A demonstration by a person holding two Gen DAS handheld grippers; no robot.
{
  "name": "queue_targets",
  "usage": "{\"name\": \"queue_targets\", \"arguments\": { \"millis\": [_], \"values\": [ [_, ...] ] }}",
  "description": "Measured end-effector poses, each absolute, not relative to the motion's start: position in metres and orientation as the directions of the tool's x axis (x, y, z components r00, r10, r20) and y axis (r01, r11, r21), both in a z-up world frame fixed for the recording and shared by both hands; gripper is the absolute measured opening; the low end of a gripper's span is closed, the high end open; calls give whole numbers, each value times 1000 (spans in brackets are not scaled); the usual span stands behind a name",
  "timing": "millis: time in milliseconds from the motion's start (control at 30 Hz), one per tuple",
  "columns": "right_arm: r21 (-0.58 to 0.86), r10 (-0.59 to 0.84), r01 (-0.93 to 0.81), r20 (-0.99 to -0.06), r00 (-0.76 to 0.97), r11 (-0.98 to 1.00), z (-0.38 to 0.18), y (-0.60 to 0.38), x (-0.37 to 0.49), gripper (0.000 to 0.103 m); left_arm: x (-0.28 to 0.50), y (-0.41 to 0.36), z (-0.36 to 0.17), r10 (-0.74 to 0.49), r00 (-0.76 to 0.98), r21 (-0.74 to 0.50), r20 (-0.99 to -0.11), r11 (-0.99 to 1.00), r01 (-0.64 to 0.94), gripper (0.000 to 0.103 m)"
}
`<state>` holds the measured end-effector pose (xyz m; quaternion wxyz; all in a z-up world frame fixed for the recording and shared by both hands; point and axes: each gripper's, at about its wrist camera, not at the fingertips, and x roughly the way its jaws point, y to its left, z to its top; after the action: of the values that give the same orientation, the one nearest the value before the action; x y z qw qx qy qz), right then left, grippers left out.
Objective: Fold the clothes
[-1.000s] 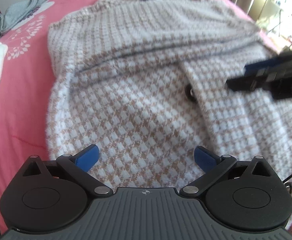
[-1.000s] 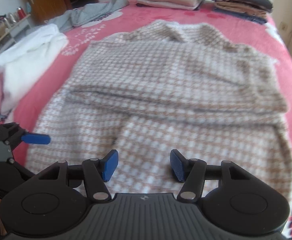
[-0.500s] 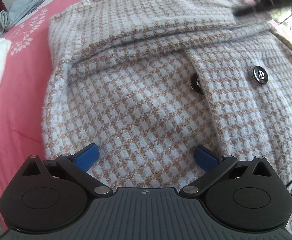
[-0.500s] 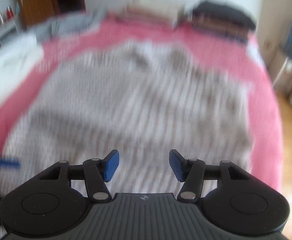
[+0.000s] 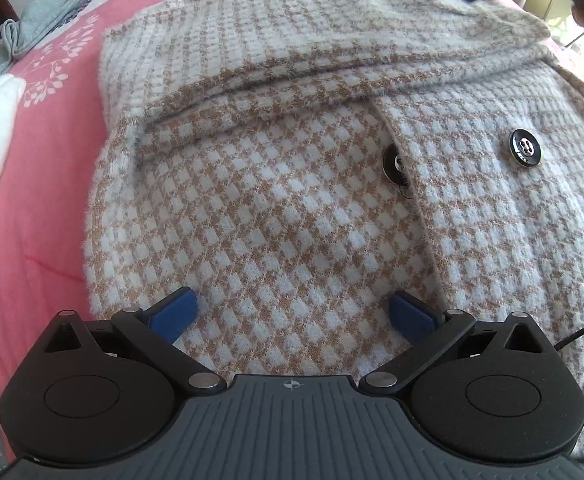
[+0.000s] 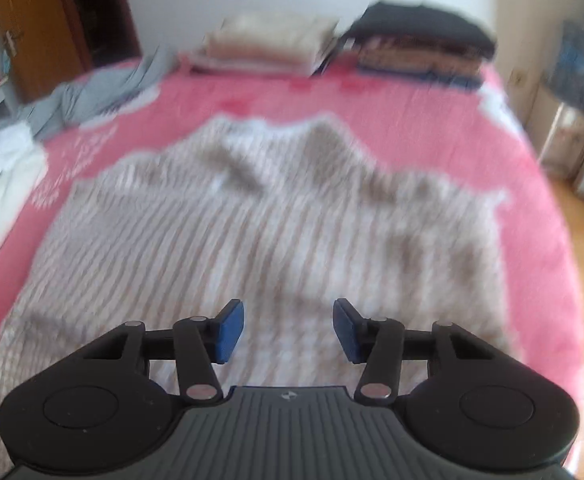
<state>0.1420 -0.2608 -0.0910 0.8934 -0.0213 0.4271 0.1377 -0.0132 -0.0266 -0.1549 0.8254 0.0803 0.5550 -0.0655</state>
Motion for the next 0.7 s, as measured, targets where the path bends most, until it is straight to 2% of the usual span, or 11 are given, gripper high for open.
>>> {"name": "queue_targets", "arguments": {
  "millis": [67, 167, 267, 700],
  "values": [
    [80, 212, -240, -774, 597, 968, -98, -266, 146, 53, -15, -24, -154, -24, 375, 55, -927, 979, 198, 103],
    [-4, 159, -265, -790, 592, 964, -136, -267, 153, 55, -17, -21, -153, -34, 376, 45, -926, 979, 200, 103],
    [-99, 134, -309, -747, 651, 946, -139, -260, 139, 56, -21, -17, -152, -45, 381, 35, -924, 979, 202, 103],
    [-93, 114, -280, -761, 639, 955, -139, -257, 137, 57, -34, -8, -146, -46, 386, 33, -922, 980, 196, 103]
  ]
}}
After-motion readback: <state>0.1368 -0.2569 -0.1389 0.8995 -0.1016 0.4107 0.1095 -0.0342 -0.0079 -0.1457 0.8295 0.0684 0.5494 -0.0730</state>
